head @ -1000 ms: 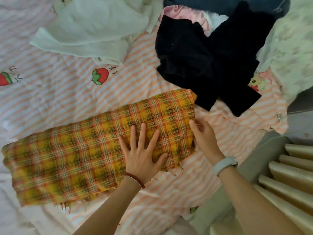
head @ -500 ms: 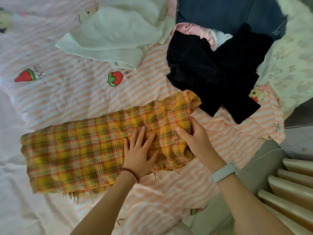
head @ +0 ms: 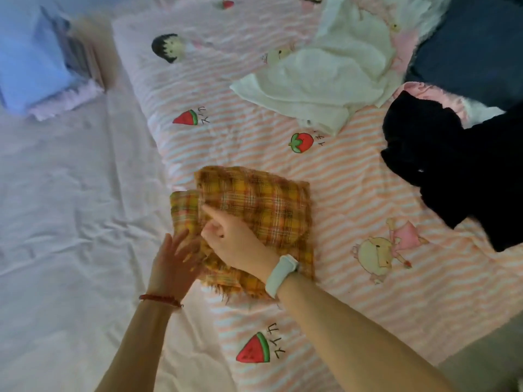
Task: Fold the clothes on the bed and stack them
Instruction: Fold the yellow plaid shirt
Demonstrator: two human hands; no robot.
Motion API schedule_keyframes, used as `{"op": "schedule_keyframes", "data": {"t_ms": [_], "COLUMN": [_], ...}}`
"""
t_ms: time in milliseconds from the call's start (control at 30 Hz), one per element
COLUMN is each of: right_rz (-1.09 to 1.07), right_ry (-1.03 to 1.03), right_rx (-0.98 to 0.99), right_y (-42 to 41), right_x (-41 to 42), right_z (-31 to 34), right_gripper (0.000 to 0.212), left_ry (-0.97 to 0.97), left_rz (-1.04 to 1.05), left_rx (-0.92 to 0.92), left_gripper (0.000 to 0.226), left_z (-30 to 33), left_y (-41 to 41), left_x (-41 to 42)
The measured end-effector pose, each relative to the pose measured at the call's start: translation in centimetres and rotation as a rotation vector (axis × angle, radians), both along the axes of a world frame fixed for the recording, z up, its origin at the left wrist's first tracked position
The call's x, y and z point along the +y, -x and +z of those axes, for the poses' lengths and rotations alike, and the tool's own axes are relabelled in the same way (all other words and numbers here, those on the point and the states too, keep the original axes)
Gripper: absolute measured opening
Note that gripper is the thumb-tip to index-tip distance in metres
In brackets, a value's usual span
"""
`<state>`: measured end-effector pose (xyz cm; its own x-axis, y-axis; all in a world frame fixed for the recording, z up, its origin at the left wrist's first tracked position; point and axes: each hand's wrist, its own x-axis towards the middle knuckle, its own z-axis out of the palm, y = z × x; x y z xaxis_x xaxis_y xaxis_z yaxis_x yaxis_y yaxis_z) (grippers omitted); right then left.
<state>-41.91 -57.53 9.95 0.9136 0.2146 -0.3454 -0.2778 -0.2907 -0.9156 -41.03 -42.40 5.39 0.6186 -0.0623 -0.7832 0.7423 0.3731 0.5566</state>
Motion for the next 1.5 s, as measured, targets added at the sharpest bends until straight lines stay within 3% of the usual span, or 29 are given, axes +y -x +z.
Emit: {"op": "schedule_keyframes", "data": {"t_ms": [100, 233, 333, 433, 533, 633, 767, 900, 1000, 1100, 1167, 1233, 1367, 1433, 1500], "right_rz": [-0.101, -0.293, -0.172, 0.025, 0.079, 0.036, -0.053, -0.251, -0.234, 0.042, 0.155, 0.176, 0.171, 0.112, 0.002], "right_ry": [0.136, 0.44, 0.631, 0.806, 0.901, 0.897, 0.686, 0.756, 0.94, 1.011, 1.005, 0.993, 0.978, 0.949, 0.938], "right_rx": [-0.126, -0.248, -0.284, -0.257, -0.217, -0.265, -0.463, -0.643, -0.426, -0.117, -0.061, -0.063, -0.079, -0.121, -0.176], "right_y": [0.6, 4.1, 6.4, 7.3, 7.4, 7.2, 7.0, 6.3, 5.2, 4.5, 4.7, 4.7, 4.8, 4.9, 5.0], "right_x": [1.4, -0.8, -2.2, -1.7, -0.4, 0.1, 0.2, -0.4, -1.5, -2.5, -2.7, -2.7, -2.8, -2.8, -3.0], "right_z": [-1.3, -3.9, -5.4, -6.4, -7.0, -7.1, -6.2, -5.6, -6.2, -8.0, -9.4, -10.0, -9.9, -9.4, -8.9], "right_gripper": [0.038, 0.028, 0.035, 0.051, 0.056, 0.038, 0.023, 0.028, 0.039, 0.052, 0.055, 0.057, 0.056, 0.053, 0.052], "left_ry": [-0.15, -0.781, -0.963, -1.052, -1.088, -0.949, -0.645, -0.401, -0.374, -0.273, -0.22, -0.311, -0.779, -0.943, -0.967], "left_rz": [0.03, -0.284, -0.437, -0.64, -0.675, -0.526, -0.228, 0.108, 0.086, -0.063, -0.159, -0.242, -0.508, -0.488, -0.357], "left_rx": [-0.047, -0.437, -0.568, -0.47, -0.351, -0.414, -0.522, -0.346, -0.179, -0.089, -0.092, -0.154, -0.336, -0.385, -0.479], "left_gripper": [0.024, 0.025, 0.033, 0.05, 0.036, 0.015, 0.02, 0.028, 0.024, 0.022, 0.028, 0.035, 0.036, 0.027, 0.025], "left_z": [-1.0, -1.8, -2.2, -3.3, -3.4, -3.0, -2.1, -2.7, -3.0, -2.8, -2.2, -2.0, -2.3, -2.5, -2.7], "left_y": [0.4, 1.2, 0.7, -0.2, -0.8, -0.7, 1.1, 2.5, 1.9, 0.1, -2.3, -5.0, -8.7, -8.8, -8.3], "left_x": [1.7, 1.0, -0.6, -2.1, -2.6, -2.0, 0.4, 3.2, 3.7, 2.8, 2.1, 1.1, -2.8, -4.1, -4.0]}}
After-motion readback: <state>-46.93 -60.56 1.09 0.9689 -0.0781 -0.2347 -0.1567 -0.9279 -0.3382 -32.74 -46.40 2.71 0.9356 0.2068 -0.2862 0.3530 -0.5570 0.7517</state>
